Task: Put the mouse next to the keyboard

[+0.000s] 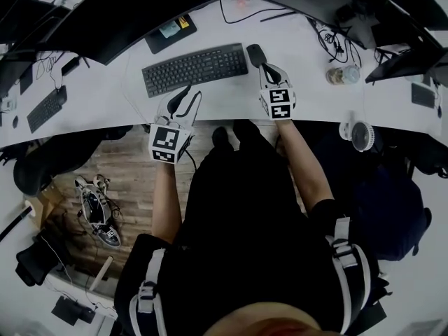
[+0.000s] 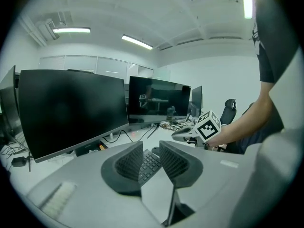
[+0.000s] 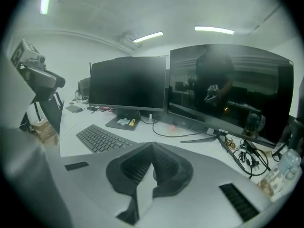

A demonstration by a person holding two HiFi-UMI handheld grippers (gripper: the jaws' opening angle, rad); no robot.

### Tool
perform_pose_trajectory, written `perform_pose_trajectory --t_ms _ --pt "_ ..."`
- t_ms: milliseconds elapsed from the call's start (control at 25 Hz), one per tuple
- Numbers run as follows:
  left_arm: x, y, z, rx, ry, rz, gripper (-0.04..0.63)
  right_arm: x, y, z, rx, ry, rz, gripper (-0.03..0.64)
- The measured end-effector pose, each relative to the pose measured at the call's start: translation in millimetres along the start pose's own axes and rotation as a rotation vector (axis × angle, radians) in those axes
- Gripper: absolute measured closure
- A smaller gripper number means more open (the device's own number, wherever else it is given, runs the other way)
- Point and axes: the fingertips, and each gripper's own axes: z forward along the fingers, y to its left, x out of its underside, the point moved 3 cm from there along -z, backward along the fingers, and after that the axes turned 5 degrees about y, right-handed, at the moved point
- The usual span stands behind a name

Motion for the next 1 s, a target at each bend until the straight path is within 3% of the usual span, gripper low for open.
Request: perform_pose_trajectory --t_ms 320,1000 --pt "5.2 -4.9 -16.1 -0.002 -0.030 0.005 0.589 -9.7 17.7 -28.2 -0.022 -0.027 -0.066 0.615" --pt "24.3 -17.5 -49.0 0.039 -0.016 0.071 0.595 -3.9 56.5 -71.3 -0.081 -0.063 -0.054 0.615"
